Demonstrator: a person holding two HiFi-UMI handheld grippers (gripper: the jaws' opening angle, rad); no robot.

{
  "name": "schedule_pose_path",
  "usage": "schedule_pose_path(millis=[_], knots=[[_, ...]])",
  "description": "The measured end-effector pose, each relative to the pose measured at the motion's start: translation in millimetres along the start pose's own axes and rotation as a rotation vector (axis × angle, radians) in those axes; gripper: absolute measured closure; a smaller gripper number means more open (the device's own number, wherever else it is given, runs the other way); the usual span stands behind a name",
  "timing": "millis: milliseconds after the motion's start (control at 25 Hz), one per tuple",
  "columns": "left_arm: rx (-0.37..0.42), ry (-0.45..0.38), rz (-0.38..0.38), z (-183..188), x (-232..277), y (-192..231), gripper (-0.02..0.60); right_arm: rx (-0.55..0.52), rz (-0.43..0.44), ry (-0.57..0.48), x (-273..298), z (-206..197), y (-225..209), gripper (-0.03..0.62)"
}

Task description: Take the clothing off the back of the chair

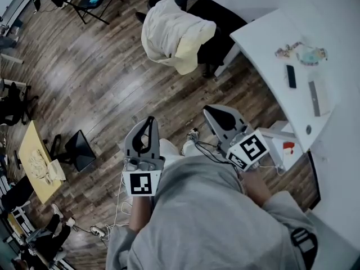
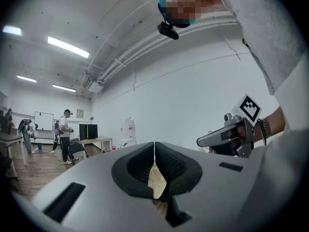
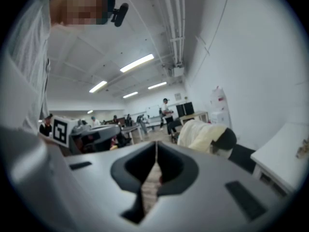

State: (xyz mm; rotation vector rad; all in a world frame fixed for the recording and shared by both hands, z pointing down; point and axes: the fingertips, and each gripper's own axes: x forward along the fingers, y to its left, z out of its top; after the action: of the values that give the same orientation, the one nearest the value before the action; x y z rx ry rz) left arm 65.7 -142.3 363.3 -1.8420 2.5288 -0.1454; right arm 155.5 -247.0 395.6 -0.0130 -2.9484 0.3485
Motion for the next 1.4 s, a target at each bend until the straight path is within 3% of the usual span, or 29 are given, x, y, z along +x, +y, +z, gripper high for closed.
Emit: schedule_pose_path(millis=[240,520,720,880,960,1080,1400], knots=[[0.012,0.022,0.014,-11.7,14.9,8.5,0.546,0.035,-0.012,-0.029,4.4,5.9,-9.8,0.559],[-0.040,0.083,0.000,-46.5,43.4,26.8,0.545,0.027,-0.023,0.042,16.3,-7.0,-11.2,0.559],[-0.018,0.121,-0.090,-70.3,77.8,39.6,0.491,0.043,-0.114,0.064,32.1,-3.6,-31.6,0.559],[0.023,0.101,-0.167,-71.1,106.7,56.0,0.491,0.065,-0.152,0.063,61.3,7.1,-40.4,0.559],[0.008,0.098,-0.194,-74.2,115.9,64.4,0.489,0.047,-0.159,0.071,78.3,11.9,-38.4,0.559],[-0.012,0.112,-0.228,-83.0,129.7,78.9,0.485,0.033,-0.171,0.068,102.7,19.7,-35.9,0.559],[0.044,0.172,-0.368,-115.3,169.0,92.3,0.459,0.072,-0.278,0.083,122.4,15.2,-51.3,0.559]])
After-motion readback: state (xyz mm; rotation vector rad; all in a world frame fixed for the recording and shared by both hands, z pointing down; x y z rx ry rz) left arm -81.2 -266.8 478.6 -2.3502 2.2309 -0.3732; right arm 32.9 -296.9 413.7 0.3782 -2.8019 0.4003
